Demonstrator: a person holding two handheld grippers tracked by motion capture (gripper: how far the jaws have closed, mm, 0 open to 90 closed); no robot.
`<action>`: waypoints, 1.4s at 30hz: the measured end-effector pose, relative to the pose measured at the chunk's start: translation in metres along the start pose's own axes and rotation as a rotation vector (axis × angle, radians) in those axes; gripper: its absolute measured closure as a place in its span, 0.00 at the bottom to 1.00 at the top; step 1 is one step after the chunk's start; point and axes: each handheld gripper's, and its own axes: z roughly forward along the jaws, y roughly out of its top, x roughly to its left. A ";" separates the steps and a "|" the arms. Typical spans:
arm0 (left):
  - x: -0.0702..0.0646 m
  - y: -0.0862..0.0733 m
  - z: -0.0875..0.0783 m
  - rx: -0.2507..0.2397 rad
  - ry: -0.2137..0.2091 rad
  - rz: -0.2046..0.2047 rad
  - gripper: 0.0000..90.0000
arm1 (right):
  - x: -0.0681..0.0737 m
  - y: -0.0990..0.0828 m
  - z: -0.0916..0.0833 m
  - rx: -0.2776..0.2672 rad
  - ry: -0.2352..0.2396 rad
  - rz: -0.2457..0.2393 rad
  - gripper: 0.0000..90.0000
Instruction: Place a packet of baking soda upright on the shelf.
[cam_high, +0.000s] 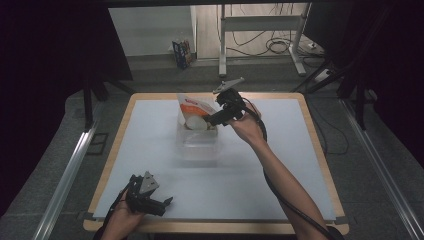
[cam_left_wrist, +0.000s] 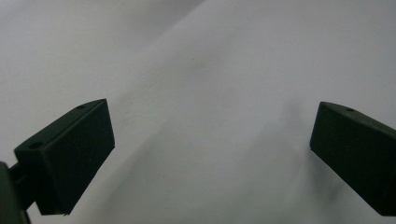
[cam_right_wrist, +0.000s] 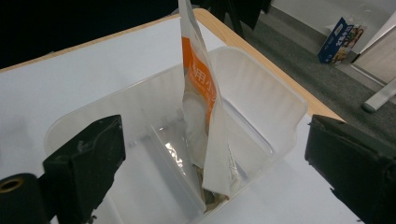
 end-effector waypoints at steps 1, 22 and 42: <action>0.000 0.000 0.000 0.000 -0.001 -0.001 0.00 | 0.000 -0.001 -0.001 -0.003 -0.001 0.003 0.04; 0.000 -0.001 -0.002 -0.029 -0.041 -0.047 0.00 | 0.006 -0.022 -0.009 -0.020 0.009 0.015 0.00; 0.001 -0.002 -0.001 -0.039 -0.041 -0.039 0.00 | 0.008 -0.045 -0.020 -0.010 0.004 0.032 0.00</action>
